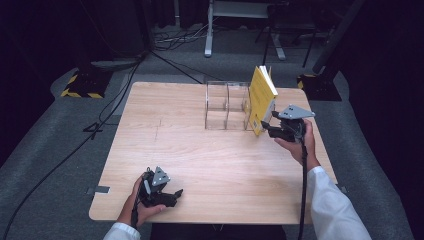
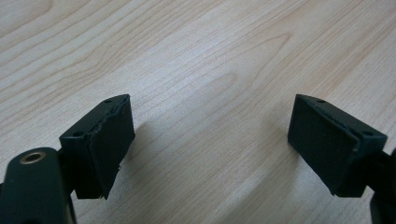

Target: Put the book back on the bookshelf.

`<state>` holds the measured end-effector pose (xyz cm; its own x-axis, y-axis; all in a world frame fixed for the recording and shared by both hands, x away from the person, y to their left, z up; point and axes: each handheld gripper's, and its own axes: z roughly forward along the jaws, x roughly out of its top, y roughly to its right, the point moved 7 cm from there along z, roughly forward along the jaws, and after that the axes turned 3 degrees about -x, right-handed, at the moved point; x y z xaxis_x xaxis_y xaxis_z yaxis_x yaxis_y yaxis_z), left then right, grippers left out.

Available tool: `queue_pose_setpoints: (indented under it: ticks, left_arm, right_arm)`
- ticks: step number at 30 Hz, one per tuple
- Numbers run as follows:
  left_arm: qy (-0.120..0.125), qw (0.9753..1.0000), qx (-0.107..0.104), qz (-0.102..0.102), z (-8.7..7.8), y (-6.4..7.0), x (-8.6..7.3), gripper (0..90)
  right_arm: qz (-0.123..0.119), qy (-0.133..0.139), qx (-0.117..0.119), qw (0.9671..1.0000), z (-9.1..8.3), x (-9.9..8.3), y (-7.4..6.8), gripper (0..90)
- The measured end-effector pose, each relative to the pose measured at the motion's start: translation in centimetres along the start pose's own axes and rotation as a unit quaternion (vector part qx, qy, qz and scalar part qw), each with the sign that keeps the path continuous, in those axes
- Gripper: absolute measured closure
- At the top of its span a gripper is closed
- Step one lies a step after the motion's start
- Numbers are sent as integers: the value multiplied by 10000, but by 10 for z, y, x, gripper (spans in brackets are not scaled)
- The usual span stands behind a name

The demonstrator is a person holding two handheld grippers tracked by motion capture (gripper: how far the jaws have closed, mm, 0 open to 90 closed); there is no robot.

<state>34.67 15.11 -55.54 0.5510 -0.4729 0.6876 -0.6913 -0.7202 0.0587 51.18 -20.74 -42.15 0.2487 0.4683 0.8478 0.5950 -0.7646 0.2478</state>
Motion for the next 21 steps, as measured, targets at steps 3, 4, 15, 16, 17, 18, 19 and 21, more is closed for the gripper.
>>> queue_pose_setpoints:
  ticks: [3, 4, 15, 16, 17, 18, 19, 21]
  left_arm:
    - [0, 10000, 1, -2, 0, 0, 0, 152]
    - [-1, 10000, -1, -1, 0, 0, 0, 152]
    - [3, 10000, -2, -6, 0, 0, 0, 150]
    - [2, 10000, -2, -7, 0, 0, 0, 150]
    - [2, 10000, -2, -7, 0, 0, 0, 151]
    - [2, 10000, -2, -7, 0, 0, 0, 151]
    - [2, 10000, -3, -8, 0, 0, 0, 150]
    - [2, 10000, -2, -7, 0, 0, 0, 151]
  right_arm:
    - [-37, -51, 46, 10000, -3, 0, -2, 401]
    - [-84, -103, 85, 9999, -4, -1, -3, 389]
    - [-396, -285, 294, 9984, -30, -5, -6, 355]
    - [-412, -313, 349, 9980, -32, -6, -7, 347]
    - [-454, -341, 346, 9978, -34, -7, -8, 347]
    - [-454, -341, 346, 9978, -34, -7, -8, 347]
    - [-572, -404, 361, 9969, -37, -10, -10, 337]
    - [-656, -432, 388, 9962, -40, -12, -12, 332]
